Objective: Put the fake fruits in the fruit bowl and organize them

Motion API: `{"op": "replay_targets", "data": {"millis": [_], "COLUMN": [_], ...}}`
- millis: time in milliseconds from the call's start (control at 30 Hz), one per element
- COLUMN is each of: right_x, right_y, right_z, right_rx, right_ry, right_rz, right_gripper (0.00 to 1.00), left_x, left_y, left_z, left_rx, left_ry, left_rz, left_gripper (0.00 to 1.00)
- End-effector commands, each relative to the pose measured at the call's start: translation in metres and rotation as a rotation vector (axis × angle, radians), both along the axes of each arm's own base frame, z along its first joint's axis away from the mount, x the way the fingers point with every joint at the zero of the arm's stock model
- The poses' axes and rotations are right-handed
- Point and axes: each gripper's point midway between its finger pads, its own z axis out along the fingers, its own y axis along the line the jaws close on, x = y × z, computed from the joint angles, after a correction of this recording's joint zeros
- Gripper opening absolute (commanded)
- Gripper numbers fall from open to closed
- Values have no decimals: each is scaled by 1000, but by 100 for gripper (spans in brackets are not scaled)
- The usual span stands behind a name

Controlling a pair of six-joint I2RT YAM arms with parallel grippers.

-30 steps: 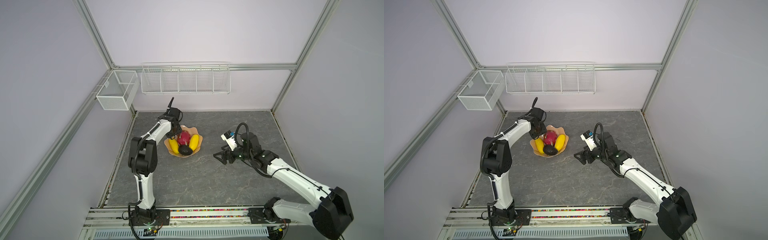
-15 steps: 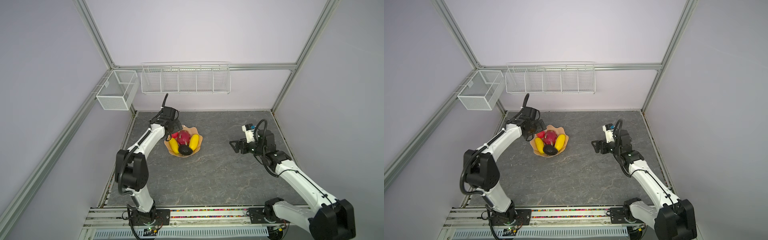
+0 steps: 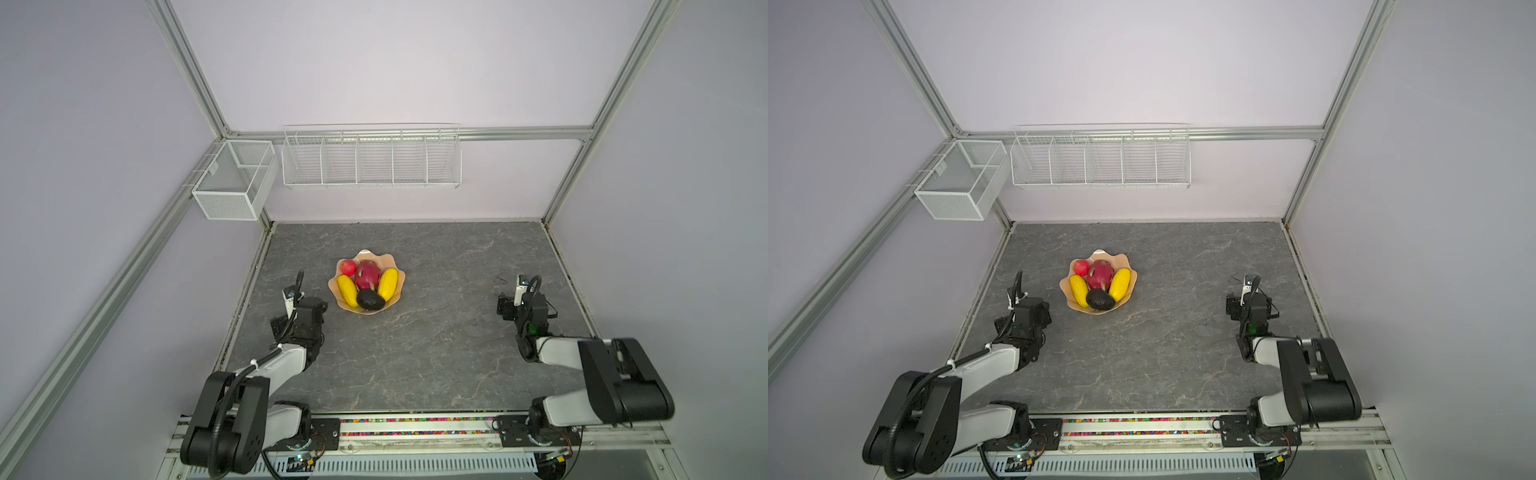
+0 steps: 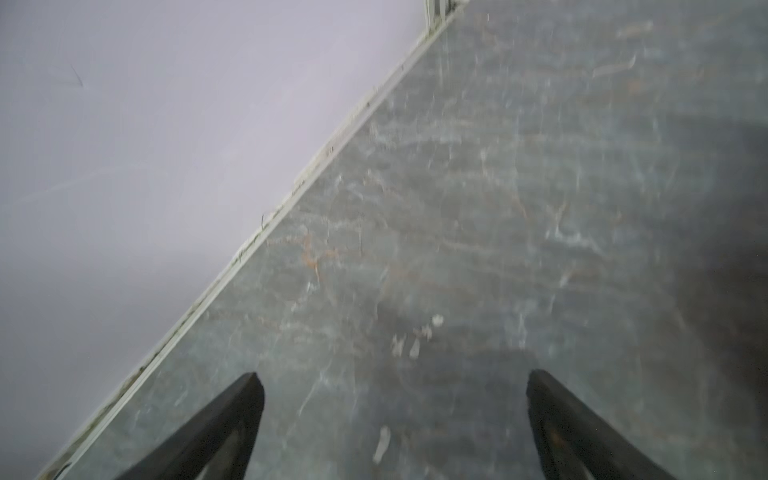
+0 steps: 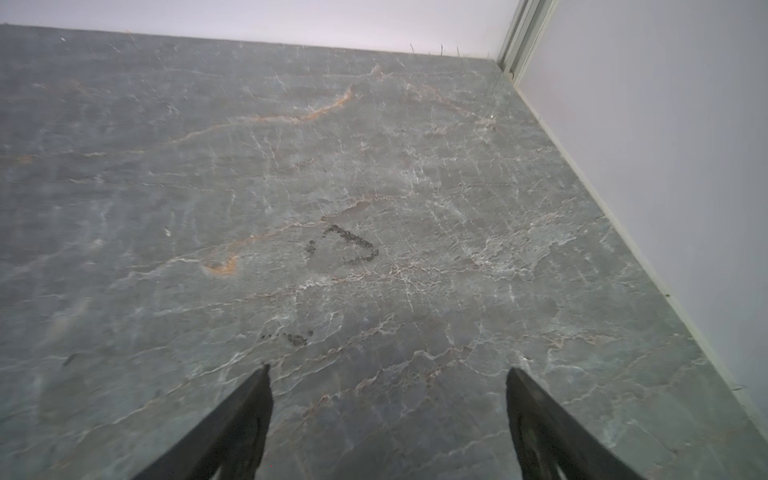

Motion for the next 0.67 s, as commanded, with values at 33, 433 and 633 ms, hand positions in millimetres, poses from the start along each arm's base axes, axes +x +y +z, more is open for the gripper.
{"op": "replay_targets", "data": {"millis": [33, 433, 633], "right_x": [22, 27, 27], "right_y": [15, 12, 11], "right_z": [32, 30, 31], "right_rx": [25, 59, 56], "right_ry": [-111, -102, -104], "right_rz": [133, 142, 142], "right_gripper": [89, 89, 89], "left_x": [50, 70, 70], "left_y": [-9, -15, -15], "left_z": [56, 29, 29], "left_rx": [-5, -21, -22], "left_ry": [-311, -279, -277], "left_rz": [-106, -191, -190], "left_gripper": [98, 99, 99]}}
